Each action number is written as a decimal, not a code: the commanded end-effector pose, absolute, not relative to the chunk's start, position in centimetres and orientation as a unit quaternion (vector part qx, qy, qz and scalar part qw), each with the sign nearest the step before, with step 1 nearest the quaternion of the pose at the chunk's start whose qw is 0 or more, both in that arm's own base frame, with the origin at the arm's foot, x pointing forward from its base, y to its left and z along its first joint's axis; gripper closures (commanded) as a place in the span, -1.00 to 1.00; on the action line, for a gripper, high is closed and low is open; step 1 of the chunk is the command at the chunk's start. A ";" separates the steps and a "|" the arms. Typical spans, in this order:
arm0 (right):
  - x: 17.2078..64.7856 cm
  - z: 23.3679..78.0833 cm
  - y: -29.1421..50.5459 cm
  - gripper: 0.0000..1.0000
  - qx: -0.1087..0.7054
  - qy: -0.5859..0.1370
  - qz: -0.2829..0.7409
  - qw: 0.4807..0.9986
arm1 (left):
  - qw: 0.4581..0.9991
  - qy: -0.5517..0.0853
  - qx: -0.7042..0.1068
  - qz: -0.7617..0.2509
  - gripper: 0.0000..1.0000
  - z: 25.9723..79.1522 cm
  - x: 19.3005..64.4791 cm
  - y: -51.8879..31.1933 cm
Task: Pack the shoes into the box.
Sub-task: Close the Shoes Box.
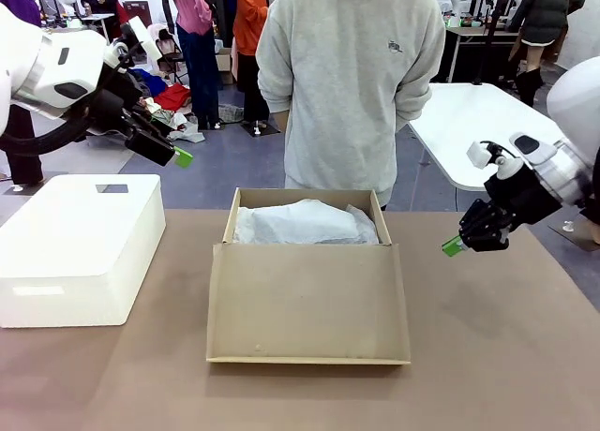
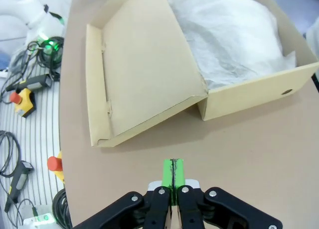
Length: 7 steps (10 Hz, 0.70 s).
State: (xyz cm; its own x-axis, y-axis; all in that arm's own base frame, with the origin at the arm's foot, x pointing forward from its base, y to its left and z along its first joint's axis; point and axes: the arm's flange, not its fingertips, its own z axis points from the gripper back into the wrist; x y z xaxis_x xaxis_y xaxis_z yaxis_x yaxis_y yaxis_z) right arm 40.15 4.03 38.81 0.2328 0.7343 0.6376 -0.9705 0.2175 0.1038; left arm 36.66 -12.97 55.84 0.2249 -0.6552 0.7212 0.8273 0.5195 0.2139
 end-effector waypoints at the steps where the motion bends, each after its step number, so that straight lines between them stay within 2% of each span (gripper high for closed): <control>1: 40.8 37.2 4.0 1.00 0.275 -0.243 0.583 0.725 | 0.774 -0.400 -0.114 -0.478 -1.00 55.8 36.7 -12.9; 7: 41.4 33.8 5.2 1.00 0.291 -0.226 0.585 0.722 | 0.774 -0.400 -0.114 -0.478 -1.00 55.8 36.7 -12.9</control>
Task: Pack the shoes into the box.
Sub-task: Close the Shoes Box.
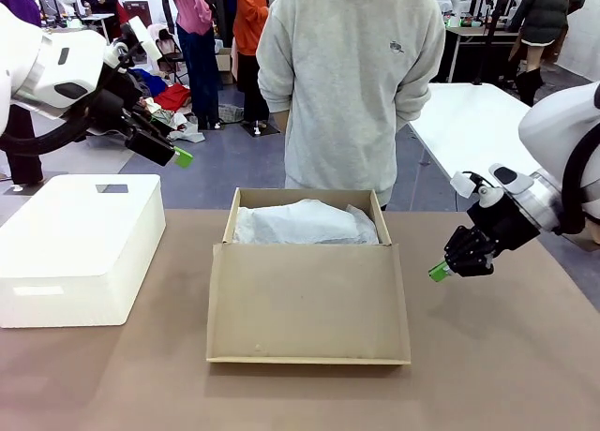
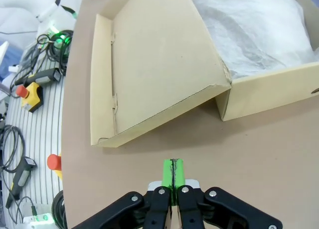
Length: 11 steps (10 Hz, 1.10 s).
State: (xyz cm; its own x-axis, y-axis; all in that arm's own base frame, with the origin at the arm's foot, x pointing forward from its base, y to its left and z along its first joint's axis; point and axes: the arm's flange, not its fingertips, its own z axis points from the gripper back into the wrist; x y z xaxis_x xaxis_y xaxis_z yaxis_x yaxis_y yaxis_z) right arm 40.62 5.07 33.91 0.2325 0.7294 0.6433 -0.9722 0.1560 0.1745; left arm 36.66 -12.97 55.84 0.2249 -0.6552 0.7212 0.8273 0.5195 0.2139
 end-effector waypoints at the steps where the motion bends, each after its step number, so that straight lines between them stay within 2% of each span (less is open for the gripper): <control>1: 41.5 33.9 5.2 1.00 0.290 -0.221 0.583 0.726 | 0.774 -0.400 -0.114 -0.478 -1.00 55.8 36.7 -12.9; 6: 40.6 33.6 5.1 1.00 0.287 -0.206 0.583 0.732 | 0.774 -0.400 -0.114 -0.478 -1.00 55.8 36.7 -12.9; 11: 41.6 30.7 7.1 1.00 0.304 -0.232 0.594 0.708 | 0.774 -0.400 -0.114 -0.478 -1.00 55.8 36.7 -12.9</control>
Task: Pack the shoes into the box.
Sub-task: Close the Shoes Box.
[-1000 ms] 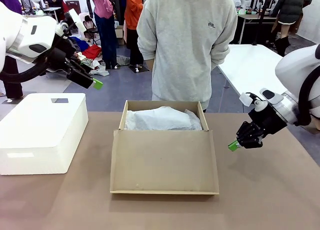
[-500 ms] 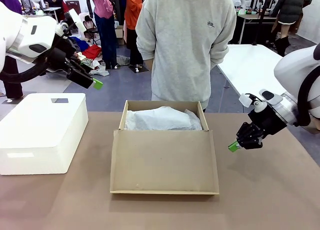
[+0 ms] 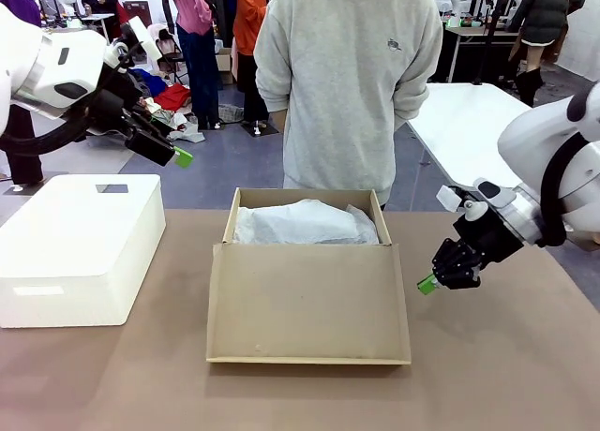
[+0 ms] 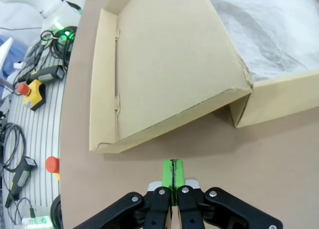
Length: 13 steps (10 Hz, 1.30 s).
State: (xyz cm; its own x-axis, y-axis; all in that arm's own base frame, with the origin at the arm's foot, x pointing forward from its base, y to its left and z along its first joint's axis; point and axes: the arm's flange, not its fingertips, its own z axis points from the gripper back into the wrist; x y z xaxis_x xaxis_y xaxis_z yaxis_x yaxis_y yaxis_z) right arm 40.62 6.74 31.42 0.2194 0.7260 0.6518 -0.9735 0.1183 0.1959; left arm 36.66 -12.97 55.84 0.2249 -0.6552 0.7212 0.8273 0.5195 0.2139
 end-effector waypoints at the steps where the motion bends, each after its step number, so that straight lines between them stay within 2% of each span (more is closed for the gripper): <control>1: 41.7 30.4 7.2 1.00 0.310 -0.249 0.597 0.697 | 0.774 -0.400 -0.114 -0.478 -1.00 55.8 36.7 -12.9; 5: 41.7 29.1 7.7 1.00 0.319 -0.275 0.594 0.685 | 0.774 -0.400 -0.114 -0.478 -1.00 55.8 36.7 -12.9; 13: 42.0 26.1 8.9 1.00 0.328 -0.262 0.597 0.683 | 0.774 -0.400 -0.114 -0.478 -1.00 55.8 36.7 -12.9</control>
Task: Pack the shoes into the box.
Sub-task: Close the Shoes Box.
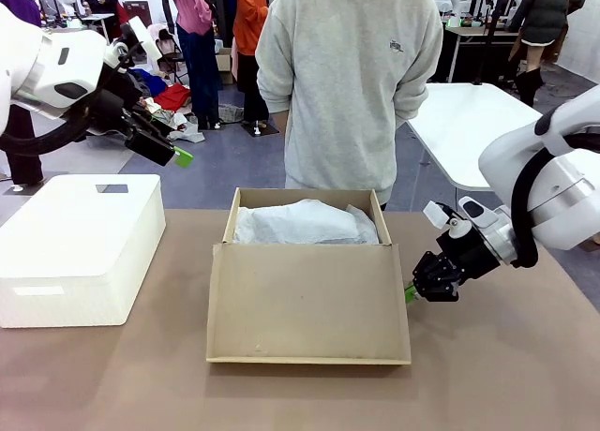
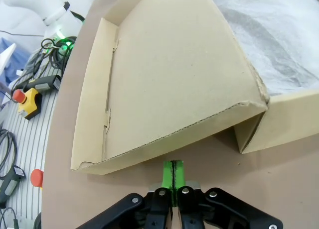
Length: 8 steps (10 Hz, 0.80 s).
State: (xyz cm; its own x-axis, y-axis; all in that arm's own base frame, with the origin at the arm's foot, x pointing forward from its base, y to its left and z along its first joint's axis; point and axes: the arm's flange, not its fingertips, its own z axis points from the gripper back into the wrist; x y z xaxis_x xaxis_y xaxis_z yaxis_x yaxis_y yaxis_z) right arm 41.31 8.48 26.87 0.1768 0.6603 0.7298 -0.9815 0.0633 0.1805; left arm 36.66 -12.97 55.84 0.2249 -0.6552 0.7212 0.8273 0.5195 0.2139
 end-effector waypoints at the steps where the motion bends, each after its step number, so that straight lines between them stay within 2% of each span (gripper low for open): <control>1: 42.0 25.6 9.0 1.00 0.332 -0.260 0.597 0.682 | 0.774 -0.400 -0.114 -0.478 -1.00 55.8 36.7 -12.9; 8: 41.1 26.2 10.2 1.00 0.399 -0.268 0.591 0.648 | 0.774 -0.400 -0.114 -0.478 -1.00 55.8 36.7 -12.9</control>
State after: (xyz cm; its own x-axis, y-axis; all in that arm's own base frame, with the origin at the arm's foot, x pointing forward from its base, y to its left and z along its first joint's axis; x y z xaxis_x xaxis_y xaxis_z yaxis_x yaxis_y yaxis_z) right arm 40.77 10.26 25.74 0.1817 0.6049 0.7753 -0.9746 0.0060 0.2238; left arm 36.66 -12.97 55.84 0.2249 -0.6552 0.7212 0.8273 0.5194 0.2139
